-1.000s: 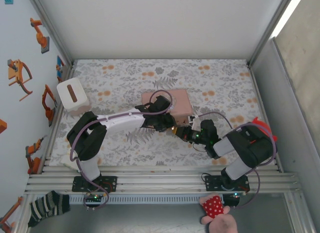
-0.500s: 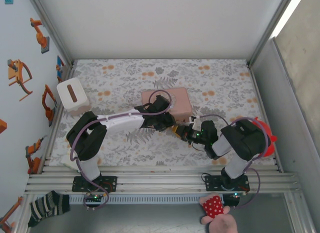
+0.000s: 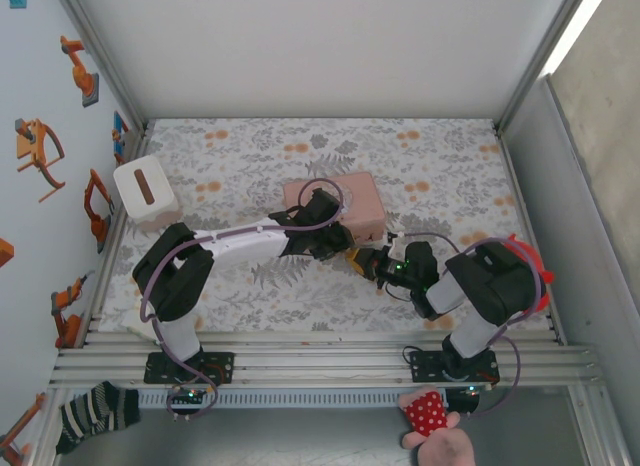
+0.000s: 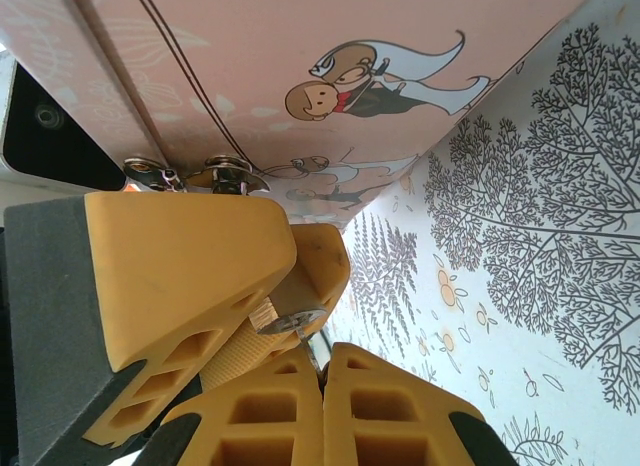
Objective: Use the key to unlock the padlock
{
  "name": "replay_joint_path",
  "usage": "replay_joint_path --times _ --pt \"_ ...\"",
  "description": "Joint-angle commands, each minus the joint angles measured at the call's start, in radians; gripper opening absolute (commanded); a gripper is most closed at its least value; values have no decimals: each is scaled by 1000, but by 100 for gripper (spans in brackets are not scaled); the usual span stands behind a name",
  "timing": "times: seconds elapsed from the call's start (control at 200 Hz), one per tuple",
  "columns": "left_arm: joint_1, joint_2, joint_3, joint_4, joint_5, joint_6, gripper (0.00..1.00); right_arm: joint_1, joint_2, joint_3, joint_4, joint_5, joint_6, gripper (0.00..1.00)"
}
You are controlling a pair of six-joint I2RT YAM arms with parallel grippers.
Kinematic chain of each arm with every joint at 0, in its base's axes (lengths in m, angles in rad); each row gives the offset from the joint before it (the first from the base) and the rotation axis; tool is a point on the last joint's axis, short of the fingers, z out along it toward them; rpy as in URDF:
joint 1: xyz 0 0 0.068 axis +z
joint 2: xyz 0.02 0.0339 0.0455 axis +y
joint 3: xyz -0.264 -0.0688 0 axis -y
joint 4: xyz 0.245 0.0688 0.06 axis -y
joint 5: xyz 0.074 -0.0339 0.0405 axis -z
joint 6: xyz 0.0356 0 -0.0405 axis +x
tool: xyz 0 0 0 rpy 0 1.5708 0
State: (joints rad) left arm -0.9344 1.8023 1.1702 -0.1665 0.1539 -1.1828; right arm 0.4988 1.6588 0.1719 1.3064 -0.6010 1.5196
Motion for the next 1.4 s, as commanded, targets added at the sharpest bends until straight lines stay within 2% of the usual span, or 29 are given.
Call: replay_joint_path --times 0.0,0.15,0.245,0.501,0.666,0.826,1.047,1.277,1.312,1.392 --pt "-11 -60 6 48 44 -5 9 -13 -29 22 48 70 -42 0" --pt "-11 -45 24 54 55 0 9 40 -103 48 -167 86 -248 0" --pt "-11 -39 36 54 62 3 9 87 -198 88 -398 120 -430 0" --pt "-10 -34 40 62 64 5 8 163 -516 167 -937 312 -847 0" --pt "-11 -24 40 80 73 0 8 183 -542 196 -1070 388 -985 0" --pt "-10 -27 31 85 73 0 8 271 -481 280 -1174 501 -1098 0" --pt "-4 -35 16 95 75 -1 8 423 -428 396 -1340 797 -1199 0" --pt "-3 -34 18 102 87 -1 8 540 -381 447 -1415 1062 -1269 0" --pt "-3 -35 18 102 85 -1 8 548 -371 456 -1423 1069 -1277 0" --pt "-3 -40 15 97 82 -1 8 543 -378 446 -1389 991 -1260 0"
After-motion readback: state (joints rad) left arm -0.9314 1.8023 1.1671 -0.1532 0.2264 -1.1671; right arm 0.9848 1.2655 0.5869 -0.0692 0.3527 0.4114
